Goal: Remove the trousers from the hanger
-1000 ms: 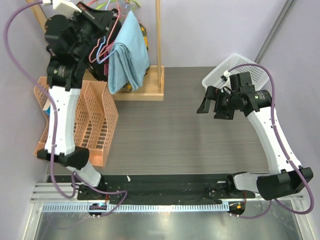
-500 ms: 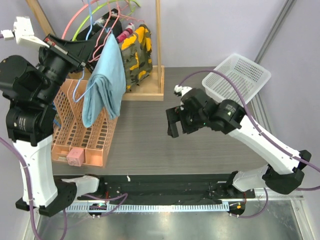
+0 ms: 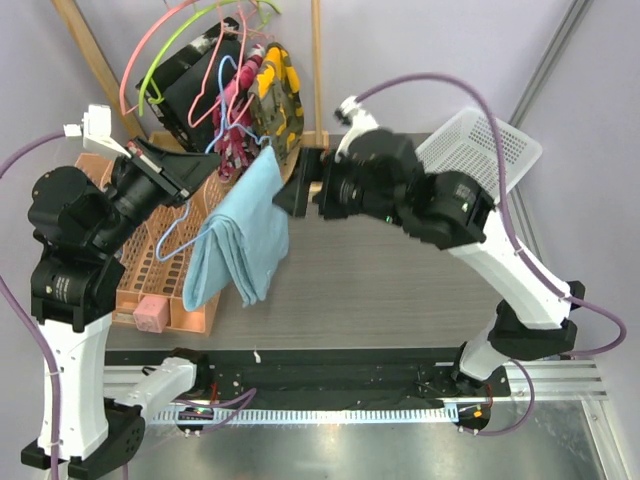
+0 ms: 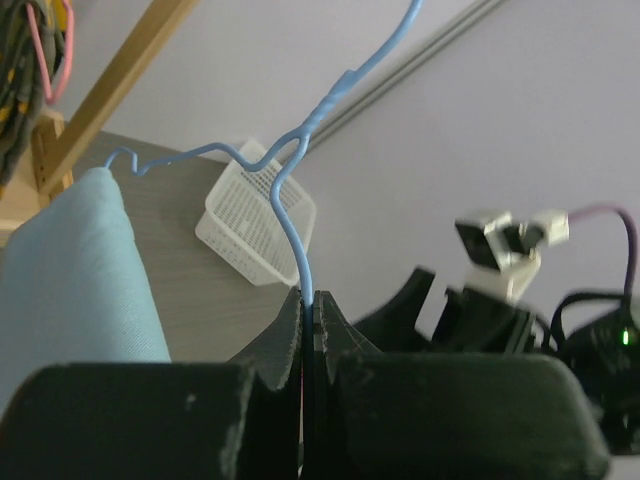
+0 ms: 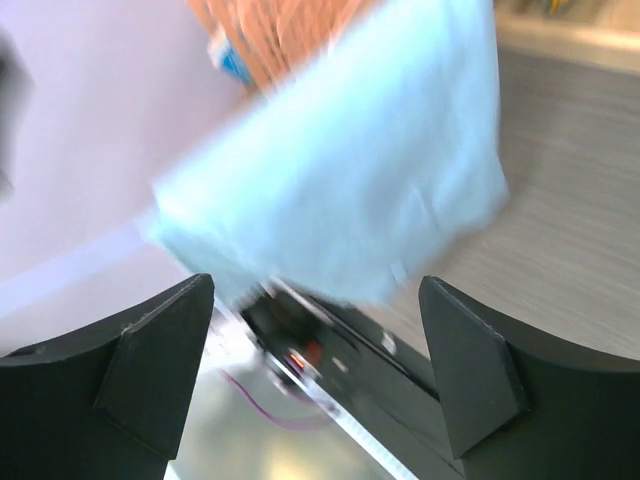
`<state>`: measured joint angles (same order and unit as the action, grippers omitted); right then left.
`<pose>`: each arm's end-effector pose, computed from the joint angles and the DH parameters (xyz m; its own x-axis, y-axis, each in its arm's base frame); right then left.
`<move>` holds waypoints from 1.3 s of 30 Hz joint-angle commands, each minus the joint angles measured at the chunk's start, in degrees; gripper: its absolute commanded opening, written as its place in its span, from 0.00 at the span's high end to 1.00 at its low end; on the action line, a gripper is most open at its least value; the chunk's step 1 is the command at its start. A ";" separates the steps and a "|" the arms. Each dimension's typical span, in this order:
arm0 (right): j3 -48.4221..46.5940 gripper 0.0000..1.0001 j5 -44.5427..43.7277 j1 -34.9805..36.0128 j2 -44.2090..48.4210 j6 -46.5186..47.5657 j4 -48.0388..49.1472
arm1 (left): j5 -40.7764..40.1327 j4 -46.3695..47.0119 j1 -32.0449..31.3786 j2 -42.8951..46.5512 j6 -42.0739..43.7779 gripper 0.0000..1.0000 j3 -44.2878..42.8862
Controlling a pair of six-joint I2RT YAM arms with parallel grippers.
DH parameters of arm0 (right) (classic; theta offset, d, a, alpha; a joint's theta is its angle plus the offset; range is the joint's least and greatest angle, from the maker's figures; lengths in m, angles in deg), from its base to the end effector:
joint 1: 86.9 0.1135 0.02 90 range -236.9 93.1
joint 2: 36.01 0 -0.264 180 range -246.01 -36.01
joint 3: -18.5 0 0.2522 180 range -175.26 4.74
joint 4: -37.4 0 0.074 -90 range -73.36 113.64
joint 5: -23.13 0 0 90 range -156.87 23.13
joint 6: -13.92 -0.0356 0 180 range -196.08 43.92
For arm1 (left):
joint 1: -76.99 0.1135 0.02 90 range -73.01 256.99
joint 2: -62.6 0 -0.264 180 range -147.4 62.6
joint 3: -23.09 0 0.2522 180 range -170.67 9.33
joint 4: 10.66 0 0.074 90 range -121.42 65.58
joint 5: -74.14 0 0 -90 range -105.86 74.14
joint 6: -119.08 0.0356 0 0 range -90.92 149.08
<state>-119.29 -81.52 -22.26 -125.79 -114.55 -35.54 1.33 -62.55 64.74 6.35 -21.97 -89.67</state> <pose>0.1307 0.2546 0.5192 -0.6241 0.0885 -0.7763 -0.4953 0.7236 0.4807 0.1152 -0.0358 0.5520 -0.3320 -0.6882 -0.6451 0.3696 0.5343 -0.7602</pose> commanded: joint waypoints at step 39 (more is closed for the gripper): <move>5.11 0.46 17.20 -5.67 -4.44 -19.27 38.61 | 14.18 17.56 0.12 8.79 -9.51 1.00 9.53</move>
<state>-113.47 -62.70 -28.14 -130.42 -133.48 -2.21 12.28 -58.66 64.76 13.78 -30.51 -78.11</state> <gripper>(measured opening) 0.563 0.014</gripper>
